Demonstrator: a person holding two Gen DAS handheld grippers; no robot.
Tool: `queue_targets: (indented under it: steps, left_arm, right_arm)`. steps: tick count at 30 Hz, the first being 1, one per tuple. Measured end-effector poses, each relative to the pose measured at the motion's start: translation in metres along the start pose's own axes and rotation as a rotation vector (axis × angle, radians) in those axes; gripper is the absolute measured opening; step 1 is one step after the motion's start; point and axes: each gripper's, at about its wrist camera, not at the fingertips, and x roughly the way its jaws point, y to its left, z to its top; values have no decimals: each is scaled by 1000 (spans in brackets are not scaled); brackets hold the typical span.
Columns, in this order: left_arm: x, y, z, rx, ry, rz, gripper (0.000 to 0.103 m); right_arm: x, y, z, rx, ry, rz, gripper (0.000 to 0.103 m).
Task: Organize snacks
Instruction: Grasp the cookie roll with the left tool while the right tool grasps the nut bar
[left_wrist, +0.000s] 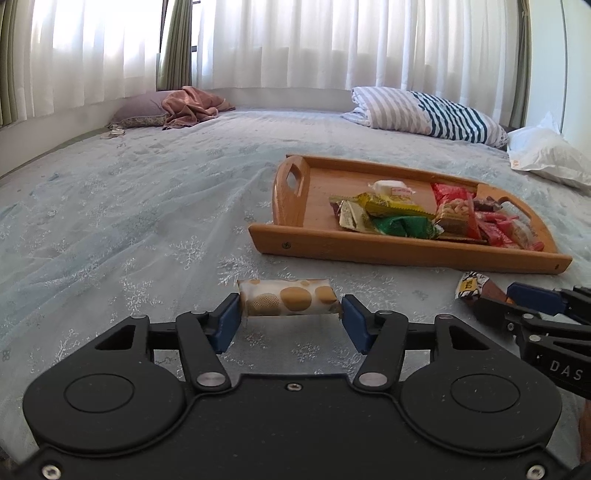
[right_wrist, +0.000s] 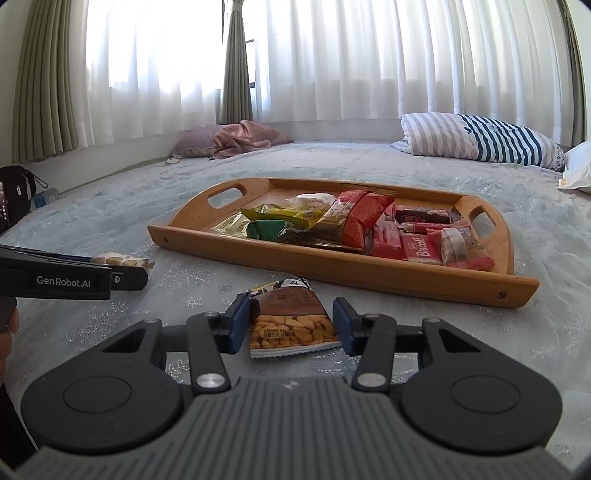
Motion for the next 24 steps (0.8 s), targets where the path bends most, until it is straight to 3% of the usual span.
queue_targets:
  steps: [3, 6, 9, 12, 15, 24]
  left_arm:
    - [-2, -1, 3, 1, -7, -11, 56]
    - [-5, -4, 8, 5, -7, -23, 55]
    - [-7, -6, 12, 14, -14, -33, 54]
    - [-9, -9, 16, 18, -22, -42, 54]
    - [-12, -12, 17, 24, -30, -48, 54]
    - [-17, -18, 18, 34, -30, -65, 54]
  right_arm:
    - [-3, -2, 0, 21, -22, -12, 50]
    - [-11, -3, -1, 34, -70, -58, 32]
    - [-11, -2, 0, 38, -74, -81, 29]
    - [-8, -5, 3, 44, -52, -76, 35]
    - [-4, -5, 7, 35, -17, -56, 58]
    - [11, -2, 10, 39, 56, -113, 71]
